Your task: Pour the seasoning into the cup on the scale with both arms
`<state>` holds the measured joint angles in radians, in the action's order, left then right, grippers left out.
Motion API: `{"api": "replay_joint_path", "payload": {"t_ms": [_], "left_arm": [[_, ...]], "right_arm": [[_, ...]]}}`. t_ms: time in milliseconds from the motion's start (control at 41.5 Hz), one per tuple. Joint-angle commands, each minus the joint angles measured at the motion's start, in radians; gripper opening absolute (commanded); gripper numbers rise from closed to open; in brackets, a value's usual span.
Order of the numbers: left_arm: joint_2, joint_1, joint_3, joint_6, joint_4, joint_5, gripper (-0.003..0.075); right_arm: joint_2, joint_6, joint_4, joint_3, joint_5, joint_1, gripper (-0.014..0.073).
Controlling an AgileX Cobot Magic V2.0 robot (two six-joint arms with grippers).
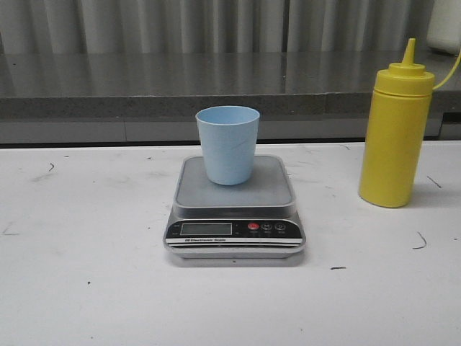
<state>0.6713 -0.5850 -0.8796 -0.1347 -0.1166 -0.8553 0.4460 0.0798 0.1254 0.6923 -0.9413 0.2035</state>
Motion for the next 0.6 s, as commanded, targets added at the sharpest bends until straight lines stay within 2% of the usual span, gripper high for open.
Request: {"api": "replay_joint_path", "payload": {"t_ms": [0, 120, 193, 265, 361, 385, 434, 506, 578], "left_arm": [[-0.002, -0.007, -0.025, -0.010, 0.000, 0.065, 0.0400], [-0.002, -0.007, -0.025, -0.010, 0.000, 0.065, 0.0400], [-0.002, -0.007, -0.025, -0.010, 0.000, 0.069, 0.0400], [-0.002, -0.007, -0.025, -0.010, 0.000, 0.069, 0.0400], [-0.002, -0.007, -0.025, -0.010, 0.004, 0.069, 0.0389], [-0.002, -0.007, -0.025, -0.010, 0.004, 0.069, 0.0376], [-0.002, -0.007, -0.025, -0.010, 0.004, 0.065, 0.0319], [-0.002, -0.007, -0.025, -0.010, 0.004, 0.065, 0.0200], [-0.002, -0.007, -0.025, -0.010, 0.004, 0.065, 0.0076]], "right_arm": [[0.005, 0.010, 0.010, 0.032, 0.067, 0.001, 0.0591], [0.005, 0.010, 0.010, 0.032, 0.070, 0.001, 0.0570], [0.005, 0.010, 0.010, 0.032, 0.070, 0.001, 0.0492], [0.005, 0.010, 0.010, 0.032, 0.071, 0.001, 0.0360], [0.005, 0.010, 0.010, 0.032, 0.078, 0.001, 0.0128], [0.005, 0.010, 0.010, 0.032, 0.078, 0.001, 0.0099], [0.005, 0.010, 0.010, 0.032, 0.079, 0.001, -0.0006], [0.005, 0.010, 0.010, 0.032, 0.079, 0.001, -0.0113], [0.005, 0.010, 0.010, 0.032, 0.076, 0.001, -0.0116]]}}
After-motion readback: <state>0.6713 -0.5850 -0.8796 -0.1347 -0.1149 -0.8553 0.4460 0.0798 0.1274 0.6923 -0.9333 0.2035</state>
